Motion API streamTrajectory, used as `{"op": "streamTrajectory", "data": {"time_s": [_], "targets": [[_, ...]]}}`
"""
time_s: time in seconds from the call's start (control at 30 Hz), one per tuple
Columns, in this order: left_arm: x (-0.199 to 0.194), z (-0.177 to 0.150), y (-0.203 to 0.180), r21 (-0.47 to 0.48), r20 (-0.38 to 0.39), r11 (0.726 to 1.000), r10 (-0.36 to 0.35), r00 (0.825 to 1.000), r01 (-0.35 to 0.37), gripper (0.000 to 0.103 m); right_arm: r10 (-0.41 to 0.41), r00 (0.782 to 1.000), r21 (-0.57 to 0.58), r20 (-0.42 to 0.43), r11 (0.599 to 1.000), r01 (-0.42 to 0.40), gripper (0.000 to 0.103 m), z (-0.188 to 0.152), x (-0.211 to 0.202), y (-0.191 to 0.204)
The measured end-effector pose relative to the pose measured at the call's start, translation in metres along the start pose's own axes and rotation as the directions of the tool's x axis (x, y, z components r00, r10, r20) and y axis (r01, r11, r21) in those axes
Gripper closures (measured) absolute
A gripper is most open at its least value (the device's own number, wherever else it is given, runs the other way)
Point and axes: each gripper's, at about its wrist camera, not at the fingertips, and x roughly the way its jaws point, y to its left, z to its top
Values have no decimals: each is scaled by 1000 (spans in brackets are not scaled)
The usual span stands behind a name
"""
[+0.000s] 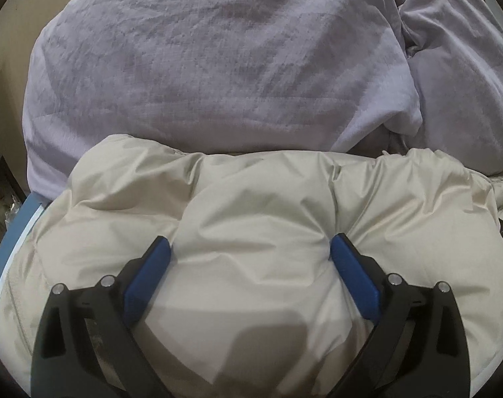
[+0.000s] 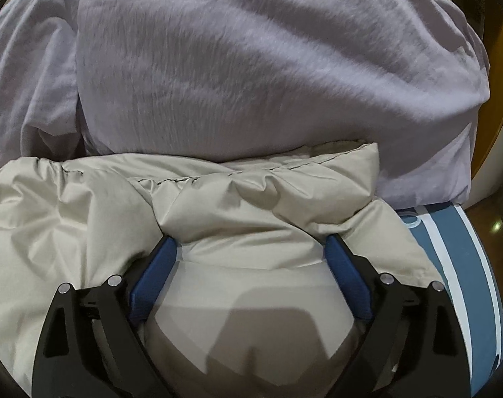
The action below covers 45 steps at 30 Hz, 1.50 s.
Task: Fold large clothes
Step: 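Grasp the folded jacket edge with the right gripper while the left gripper grasps it too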
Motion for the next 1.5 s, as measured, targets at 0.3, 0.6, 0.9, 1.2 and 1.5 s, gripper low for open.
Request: {"op": "streamTrajectory", "data": {"time_s": [0.3, 0.6, 0.9, 1.2, 1.5], "targets": [[15, -4, 3, -13, -3, 1000, -11, 1000, 11, 4, -7, 1000, -10, -30, 1000, 6, 7, 1, 24, 5], [22, -6, 0, -15, -11, 1000, -12, 1000, 12, 4, -3, 999, -9, -41, 1000, 3, 7, 5, 26, 13], [25, -5, -3, -19, -14, 1000, -16, 1000, 15, 4, 0, 999, -5, -48, 1000, 0, 6, 5, 30, 8], [28, -5, -4, -26, -16, 999, -21, 1000, 21, 3, 3, 999, -1, -52, 1000, -3, 5, 9, 26, -5], [28, -6, -4, -27, -16, 999, -19, 1000, 19, 3, 3, 999, -2, -54, 1000, -3, 5, 8, 27, -6]]}}
